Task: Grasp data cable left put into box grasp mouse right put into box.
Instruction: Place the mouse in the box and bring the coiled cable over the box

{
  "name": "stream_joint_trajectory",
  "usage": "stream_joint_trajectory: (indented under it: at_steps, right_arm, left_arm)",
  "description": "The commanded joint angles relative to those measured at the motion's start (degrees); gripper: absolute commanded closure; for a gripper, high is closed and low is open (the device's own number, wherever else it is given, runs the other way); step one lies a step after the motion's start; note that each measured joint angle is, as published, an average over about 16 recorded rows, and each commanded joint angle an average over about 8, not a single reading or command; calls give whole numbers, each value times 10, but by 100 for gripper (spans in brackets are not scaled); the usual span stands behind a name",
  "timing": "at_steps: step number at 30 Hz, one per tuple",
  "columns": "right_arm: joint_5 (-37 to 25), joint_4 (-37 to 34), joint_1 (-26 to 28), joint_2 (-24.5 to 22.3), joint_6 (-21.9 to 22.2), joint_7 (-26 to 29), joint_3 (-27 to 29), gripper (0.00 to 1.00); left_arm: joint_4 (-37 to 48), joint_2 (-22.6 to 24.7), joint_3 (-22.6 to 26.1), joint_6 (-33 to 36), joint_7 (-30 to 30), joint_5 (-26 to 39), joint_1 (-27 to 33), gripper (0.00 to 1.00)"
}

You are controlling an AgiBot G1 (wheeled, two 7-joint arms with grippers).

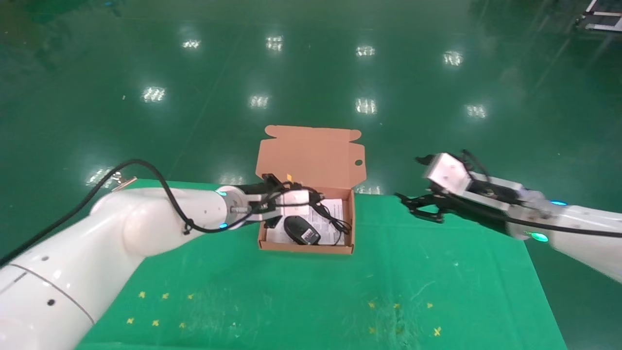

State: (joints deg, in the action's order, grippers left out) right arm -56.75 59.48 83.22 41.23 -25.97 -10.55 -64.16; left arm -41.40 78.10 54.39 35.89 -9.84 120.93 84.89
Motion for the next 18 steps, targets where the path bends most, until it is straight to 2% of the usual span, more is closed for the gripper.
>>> stream_joint_trajectory:
  at_steps: [1, 6, 10, 14, 18]
  right_arm:
    - [-8, 51, -3, -41, 14, 22, -7, 0]
    - [-36, 145, -5, -116, 51, 65, -27, 0]
    - [-55, 180, -6, -147, 66, 80, -39, 0]
    - [-64, 191, -4, -158, 68, 82, -45, 0]
    - [-65, 190, -4, -157, 68, 82, -46, 0]
  left_arm:
    - [13, 5, 18, -20, 28, -31, -3, 100]
    - [19, 6, 75, -45, 53, -84, 1, 100]
    - [22, 8, 108, -57, 58, -109, 5, 50]
    - [25, 9, 123, -62, 58, -121, 7, 0]
    - [24, 8, 125, -63, 58, -122, 8, 0]
